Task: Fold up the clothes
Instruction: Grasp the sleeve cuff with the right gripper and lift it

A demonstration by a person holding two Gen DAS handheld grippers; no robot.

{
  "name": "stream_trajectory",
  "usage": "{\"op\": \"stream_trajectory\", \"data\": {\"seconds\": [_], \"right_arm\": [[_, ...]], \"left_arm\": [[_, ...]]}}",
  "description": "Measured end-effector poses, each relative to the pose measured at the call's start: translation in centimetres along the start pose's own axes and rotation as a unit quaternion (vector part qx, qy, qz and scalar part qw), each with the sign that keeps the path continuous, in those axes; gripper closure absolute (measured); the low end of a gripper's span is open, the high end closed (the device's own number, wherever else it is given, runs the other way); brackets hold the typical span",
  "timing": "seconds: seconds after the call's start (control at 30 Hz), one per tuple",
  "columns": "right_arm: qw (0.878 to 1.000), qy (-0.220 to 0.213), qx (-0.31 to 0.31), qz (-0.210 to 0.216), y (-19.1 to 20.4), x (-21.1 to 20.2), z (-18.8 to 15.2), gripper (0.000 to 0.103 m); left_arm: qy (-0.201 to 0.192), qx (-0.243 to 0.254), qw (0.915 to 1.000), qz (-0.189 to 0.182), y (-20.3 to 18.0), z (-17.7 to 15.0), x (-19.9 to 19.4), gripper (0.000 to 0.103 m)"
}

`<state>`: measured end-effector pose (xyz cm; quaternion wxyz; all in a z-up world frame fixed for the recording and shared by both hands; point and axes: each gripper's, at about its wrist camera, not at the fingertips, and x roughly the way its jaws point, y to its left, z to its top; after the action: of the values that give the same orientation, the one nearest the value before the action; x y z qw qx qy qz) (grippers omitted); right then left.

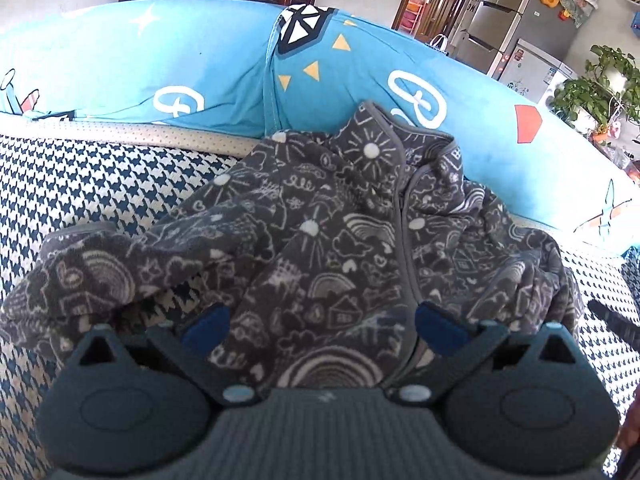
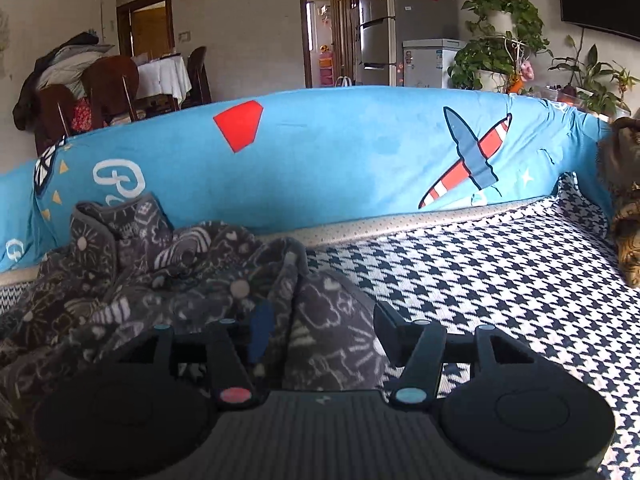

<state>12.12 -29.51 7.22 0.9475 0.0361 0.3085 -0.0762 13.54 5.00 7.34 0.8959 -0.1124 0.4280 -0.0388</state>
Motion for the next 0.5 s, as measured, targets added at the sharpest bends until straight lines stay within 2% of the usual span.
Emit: {"op": "stream_trajectory", "data": {"seconds": [0.17, 0.37, 0.43, 0.47, 0.5], "right_arm": [[0.999, 0.033, -0.028, 0.007, 0.4, -0.1, -1.8, 0.035], [0.996, 0.065, -0.060, -0.004, 1.0, 2.1, -3.4, 0.035], [0.995, 0.070, -0.065, -0.015, 1.2, 2.9, -3.7, 0.041], [0.995, 0.072, -0.068, -0.020, 1.3, 3.3, -3.8, 0.054], [0.995, 0.072, -0.067, -0.024, 1.3, 3.6, -3.9, 0.062]], "left_arm": [[-0.003, 0.001, 1.0000, 0.008, -0.1, 0.0, 0.1, 0.000], [0.005, 0.007, 0.9999, 0.014, -0.3, -0.3, 0.8, 0.000], [0.009, 0.010, 0.9998, 0.015, -0.4, -0.4, 1.1, 0.000], [0.011, 0.011, 0.9998, 0.015, -0.5, -0.5, 1.2, 0.000], [0.013, 0.013, 0.9997, 0.015, -0.6, -0.6, 1.3, 0.000]]}}
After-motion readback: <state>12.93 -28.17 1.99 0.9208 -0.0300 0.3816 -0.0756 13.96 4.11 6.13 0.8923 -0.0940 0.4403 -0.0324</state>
